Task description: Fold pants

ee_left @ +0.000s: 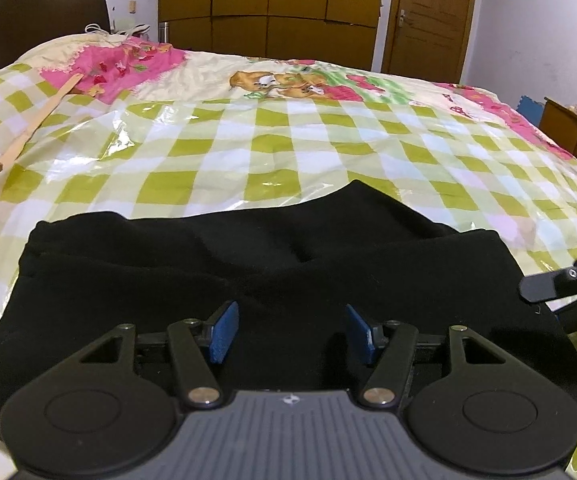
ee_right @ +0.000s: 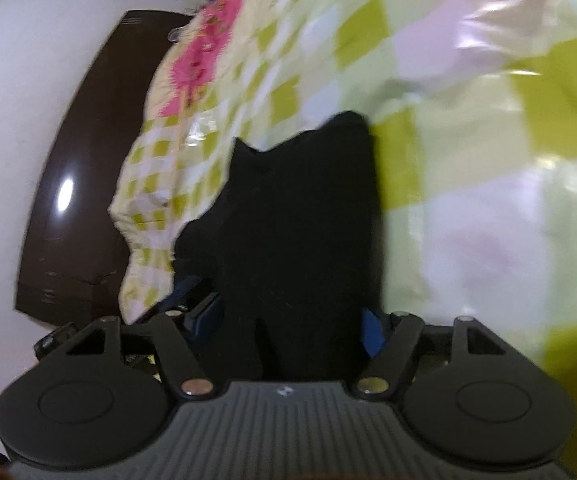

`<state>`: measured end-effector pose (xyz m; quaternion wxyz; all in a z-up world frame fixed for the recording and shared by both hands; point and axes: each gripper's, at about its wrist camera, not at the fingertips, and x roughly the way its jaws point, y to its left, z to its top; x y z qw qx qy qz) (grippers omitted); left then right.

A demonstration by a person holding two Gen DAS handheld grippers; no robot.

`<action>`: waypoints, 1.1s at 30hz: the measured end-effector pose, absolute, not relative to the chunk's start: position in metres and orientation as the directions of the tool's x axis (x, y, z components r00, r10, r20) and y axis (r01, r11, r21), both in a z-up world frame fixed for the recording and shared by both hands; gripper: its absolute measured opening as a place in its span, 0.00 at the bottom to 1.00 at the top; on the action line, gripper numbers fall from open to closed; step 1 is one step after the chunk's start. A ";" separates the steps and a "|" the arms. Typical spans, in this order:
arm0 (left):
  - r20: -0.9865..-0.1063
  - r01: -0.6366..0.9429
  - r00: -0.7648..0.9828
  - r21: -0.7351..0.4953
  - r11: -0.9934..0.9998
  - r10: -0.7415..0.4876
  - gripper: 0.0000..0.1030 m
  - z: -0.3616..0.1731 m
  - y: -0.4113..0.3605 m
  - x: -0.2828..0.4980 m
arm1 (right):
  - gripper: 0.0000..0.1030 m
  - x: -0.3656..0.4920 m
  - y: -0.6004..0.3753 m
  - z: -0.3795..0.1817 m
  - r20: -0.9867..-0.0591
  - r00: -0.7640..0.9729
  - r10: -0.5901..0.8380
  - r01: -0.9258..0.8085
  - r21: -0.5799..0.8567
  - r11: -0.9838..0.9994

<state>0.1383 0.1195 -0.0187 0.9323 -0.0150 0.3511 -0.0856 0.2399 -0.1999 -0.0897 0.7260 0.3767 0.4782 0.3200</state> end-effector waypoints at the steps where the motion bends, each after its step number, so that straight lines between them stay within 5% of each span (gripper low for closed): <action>1: -0.653 0.153 0.738 -0.083 0.985 -0.170 0.70 -0.019 0.118 0.139 | 0.69 0.242 -0.197 -0.090 -0.438 0.336 0.833 -0.110 0.861 0.497; 7: -0.685 0.154 0.709 -0.081 0.985 -0.167 0.71 -0.031 0.117 0.141 | 0.68 0.250 -0.185 -0.102 -0.415 0.324 0.850 -0.120 0.873 0.472; 11: -0.687 0.146 0.711 -0.061 0.987 -0.147 0.73 -0.032 0.117 0.138 | 0.97 0.254 -0.181 -0.109 -0.303 0.359 0.883 -0.075 0.933 0.351; 15: -0.701 0.160 0.703 -0.007 0.987 -0.119 0.73 -0.033 0.107 0.138 | 0.99 0.260 -0.169 -0.102 -0.361 0.322 0.875 -0.075 0.912 0.404; 17: -0.709 0.197 0.693 0.011 0.980 -0.131 0.70 -0.034 0.097 0.137 | 0.95 0.256 -0.162 -0.094 -0.403 0.313 0.860 -0.120 0.882 0.456; 20: -0.725 0.253 0.667 0.001 0.968 -0.173 0.63 -0.036 0.071 0.133 | 0.50 0.250 -0.166 -0.092 -0.385 0.289 0.877 -0.122 0.893 0.433; 21: -0.727 0.267 0.665 0.018 0.964 -0.170 0.55 -0.036 0.057 0.132 | 0.27 0.248 -0.174 -0.097 -0.330 0.283 0.901 -0.086 0.927 0.366; 22: -0.732 0.283 0.658 0.024 0.959 -0.176 0.46 -0.036 0.047 0.131 | 0.19 0.247 -0.181 -0.101 -0.292 0.279 0.915 -0.063 0.945 0.321; 25: -0.738 0.335 0.640 0.015 0.942 -0.215 0.22 -0.033 0.015 0.130 | 0.19 0.240 -0.193 -0.103 -0.300 0.283 0.911 -0.064 0.942 0.330; 28: -0.728 0.401 0.627 -0.004 0.916 -0.278 0.12 -0.027 -0.023 0.131 | 0.19 0.236 -0.215 -0.096 -0.302 0.307 0.902 -0.056 0.941 0.334; 31: -0.708 0.482 0.583 -0.093 0.871 -0.398 0.12 -0.019 -0.059 0.137 | 0.19 0.228 -0.254 -0.077 -0.323 0.360 0.875 -0.051 0.930 0.364; 33: -0.688 0.516 0.570 -0.126 0.847 -0.449 0.25 -0.013 -0.071 0.141 | 0.20 0.223 -0.284 -0.060 -0.374 0.400 0.837 -0.035 0.906 0.422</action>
